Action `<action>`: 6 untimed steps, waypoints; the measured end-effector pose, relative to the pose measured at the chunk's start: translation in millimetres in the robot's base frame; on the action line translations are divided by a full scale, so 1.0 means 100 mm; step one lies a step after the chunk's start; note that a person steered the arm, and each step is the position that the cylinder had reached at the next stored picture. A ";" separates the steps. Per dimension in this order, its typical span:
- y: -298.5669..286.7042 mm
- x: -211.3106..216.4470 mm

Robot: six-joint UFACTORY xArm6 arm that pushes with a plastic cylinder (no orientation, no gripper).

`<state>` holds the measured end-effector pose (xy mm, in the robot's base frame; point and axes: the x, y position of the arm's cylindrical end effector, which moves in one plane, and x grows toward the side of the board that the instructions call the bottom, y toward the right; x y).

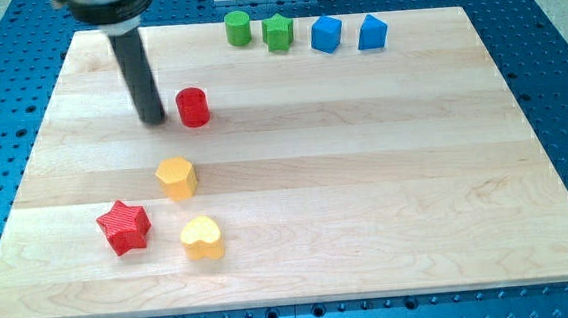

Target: Move the red circle below the green circle

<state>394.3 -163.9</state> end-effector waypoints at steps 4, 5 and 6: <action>0.89 -0.96; 1.08 -0.96; 1.38 -0.96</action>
